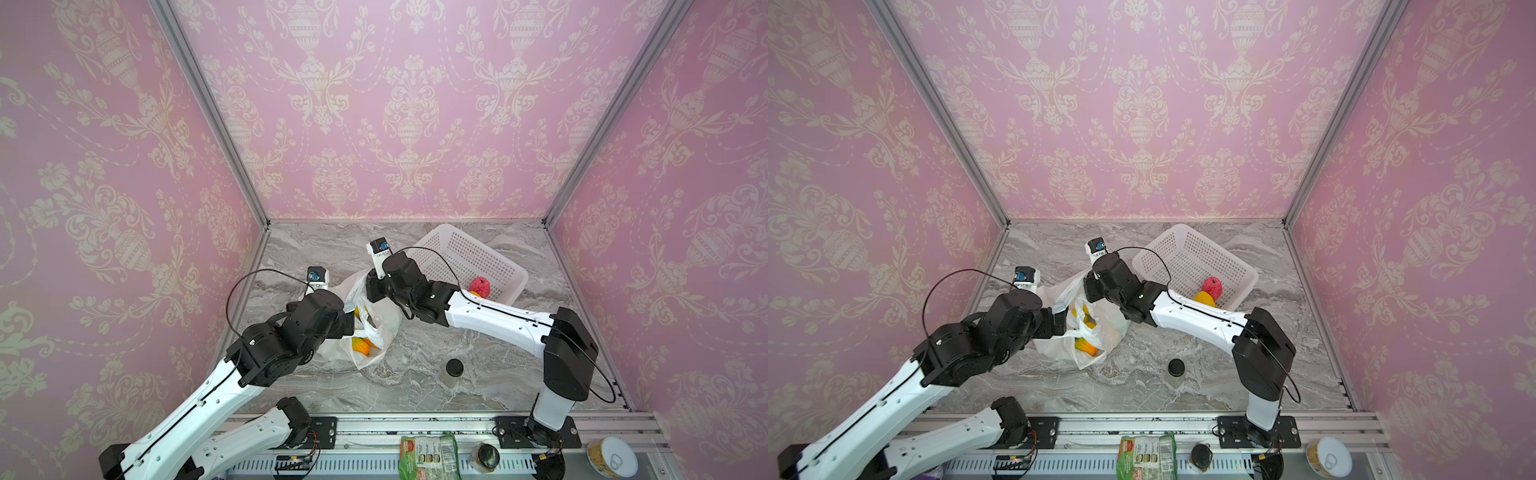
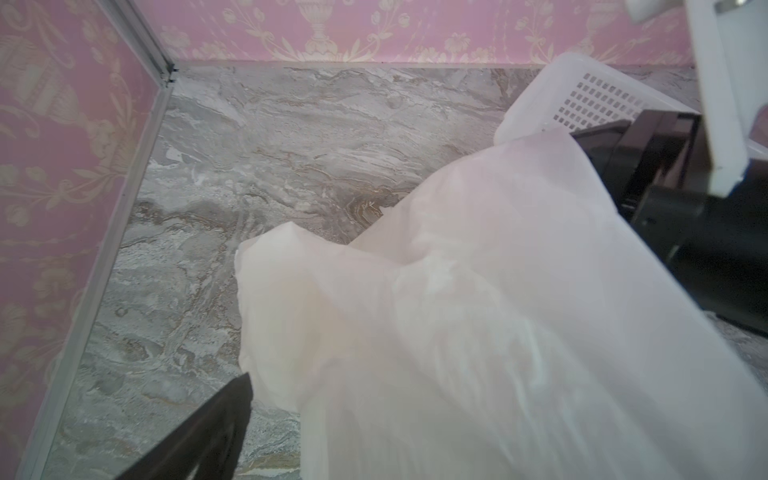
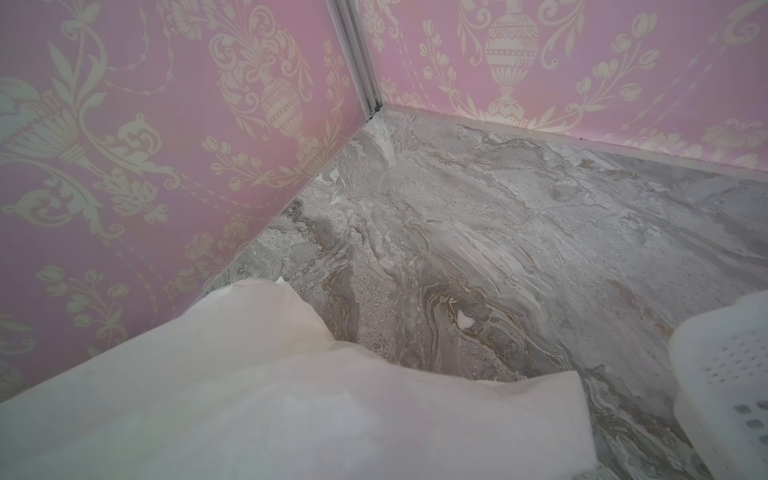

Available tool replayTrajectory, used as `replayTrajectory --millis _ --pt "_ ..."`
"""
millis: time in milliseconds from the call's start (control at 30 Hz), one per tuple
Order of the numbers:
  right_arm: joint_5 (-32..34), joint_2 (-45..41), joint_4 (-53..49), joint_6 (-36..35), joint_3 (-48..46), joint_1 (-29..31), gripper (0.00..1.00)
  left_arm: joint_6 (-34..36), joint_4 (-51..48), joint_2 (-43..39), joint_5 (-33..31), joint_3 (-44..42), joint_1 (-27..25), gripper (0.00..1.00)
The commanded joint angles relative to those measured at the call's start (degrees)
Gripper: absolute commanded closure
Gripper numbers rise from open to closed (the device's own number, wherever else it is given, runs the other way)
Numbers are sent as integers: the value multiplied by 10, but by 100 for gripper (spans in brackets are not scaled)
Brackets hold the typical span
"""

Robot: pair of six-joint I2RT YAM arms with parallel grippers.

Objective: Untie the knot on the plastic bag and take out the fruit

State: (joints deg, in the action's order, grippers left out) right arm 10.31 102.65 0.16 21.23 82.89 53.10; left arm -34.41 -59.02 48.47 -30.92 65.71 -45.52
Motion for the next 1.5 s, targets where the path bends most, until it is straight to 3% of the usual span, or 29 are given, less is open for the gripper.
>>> replayTrajectory --millis 0,200,467,700,733,767,833,867,900,933,1000,1200,1467 --pt "49 31 -25 9 37 -33 94 -22 -45 -38 -66 37 -6 1" --pt "61 103 -65 9 143 -56 98 7 20 -45 12 31 -7 1" --pt "68 173 -128 19 272 -70 100 -13 132 -63 70 -14 -7 1" --pt "73 154 -115 19 252 -71 100 -45 208 -22 117 -64 -6 1" --pt "73 149 -110 19 245 -71 100 -48 215 -16 118 -72 -6 4" --pt "75 142 -105 19 233 -70 100 -47 224 -12 120 -80 -6 14" --pt "87 131 -91 15 208 -71 100 -45 235 -8 112 -90 -6 63" --pt "96 126 -82 12 196 -72 99 -43 238 -6 102 -94 -6 82" --pt "102 120 -75 11 186 -74 99 -36 240 -2 89 -93 -4 94" --pt "104 118 -73 14 180 -78 99 -29 240 3 77 -91 -1 100" --pt "100 112 -71 24 173 -89 100 -13 227 27 76 -72 30 100" --pt "103 98 -56 36 159 -105 100 50 235 115 211 5 213 100" --pt "105 89 -57 26 184 -110 100 132 220 258 240 205 243 100"
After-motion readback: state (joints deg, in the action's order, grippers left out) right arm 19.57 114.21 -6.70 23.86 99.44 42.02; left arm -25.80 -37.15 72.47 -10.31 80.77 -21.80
